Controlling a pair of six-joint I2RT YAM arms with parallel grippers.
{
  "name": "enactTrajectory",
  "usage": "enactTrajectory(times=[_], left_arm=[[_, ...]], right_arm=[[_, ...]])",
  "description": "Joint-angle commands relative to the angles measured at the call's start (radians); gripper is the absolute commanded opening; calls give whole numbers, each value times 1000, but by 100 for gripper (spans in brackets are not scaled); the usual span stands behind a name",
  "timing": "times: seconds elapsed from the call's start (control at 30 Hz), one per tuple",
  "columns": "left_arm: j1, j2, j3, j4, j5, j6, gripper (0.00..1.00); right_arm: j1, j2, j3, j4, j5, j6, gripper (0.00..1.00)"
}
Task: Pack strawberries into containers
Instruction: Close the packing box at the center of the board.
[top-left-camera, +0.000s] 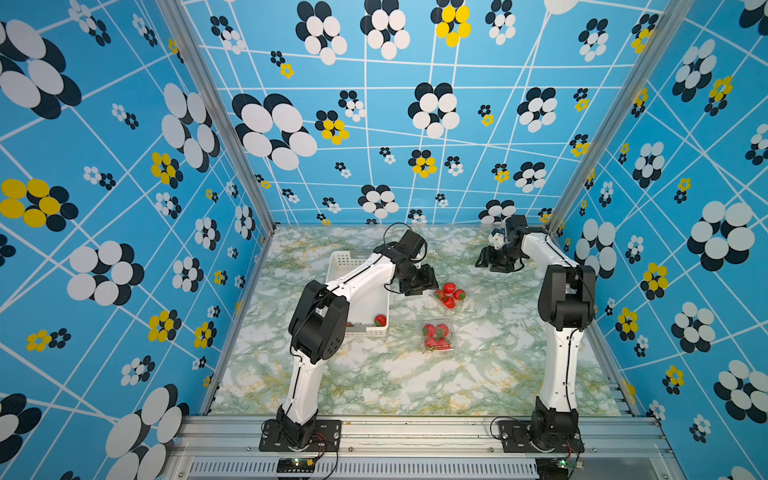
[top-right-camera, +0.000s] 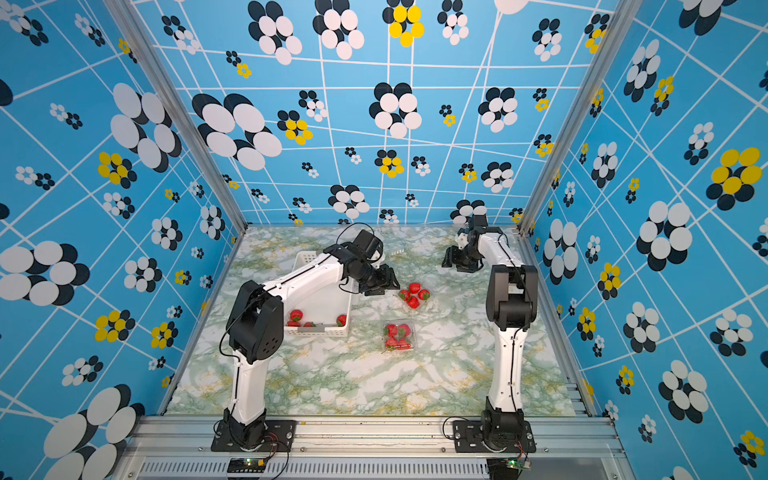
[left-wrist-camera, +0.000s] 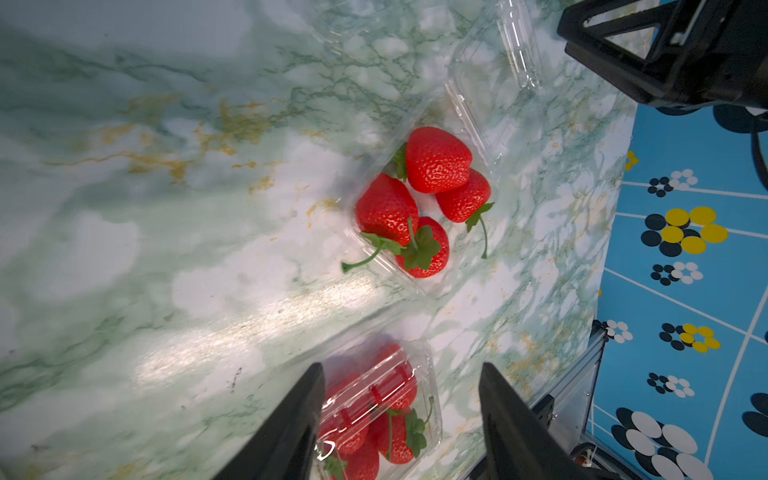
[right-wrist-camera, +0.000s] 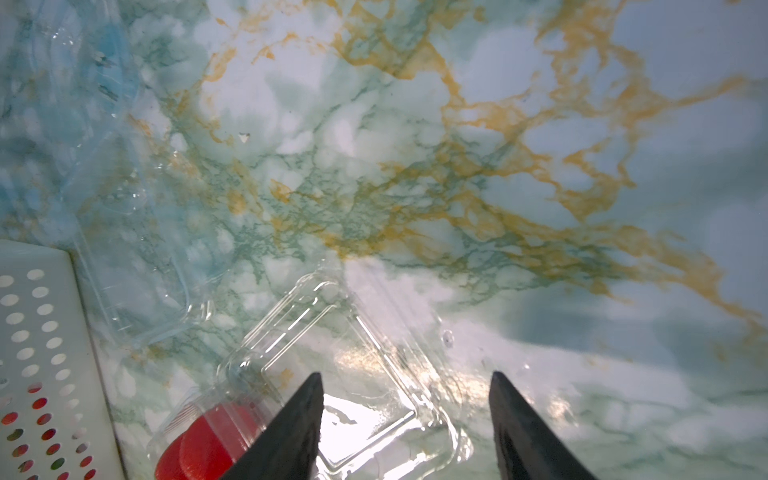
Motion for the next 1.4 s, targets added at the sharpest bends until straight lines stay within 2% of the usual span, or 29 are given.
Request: enactTrajectory(times=[0.0,0.83,1.17,1.37], left_arm=[[-6,51,11,29,25,-42,61],[-20,113,-46,152,38,-87,61],[-15,120,-61,160,38,-87,60],[-13,120,-63,144,28,-83,59]], right_arm=[[-8,32,13,-36,-53,-27,65],[-8,-65,-239,61,-229,-37,61],[-8,-187,-398,108,-282,-40,60],[-9,-231,-406,76,-353,-65,60]])
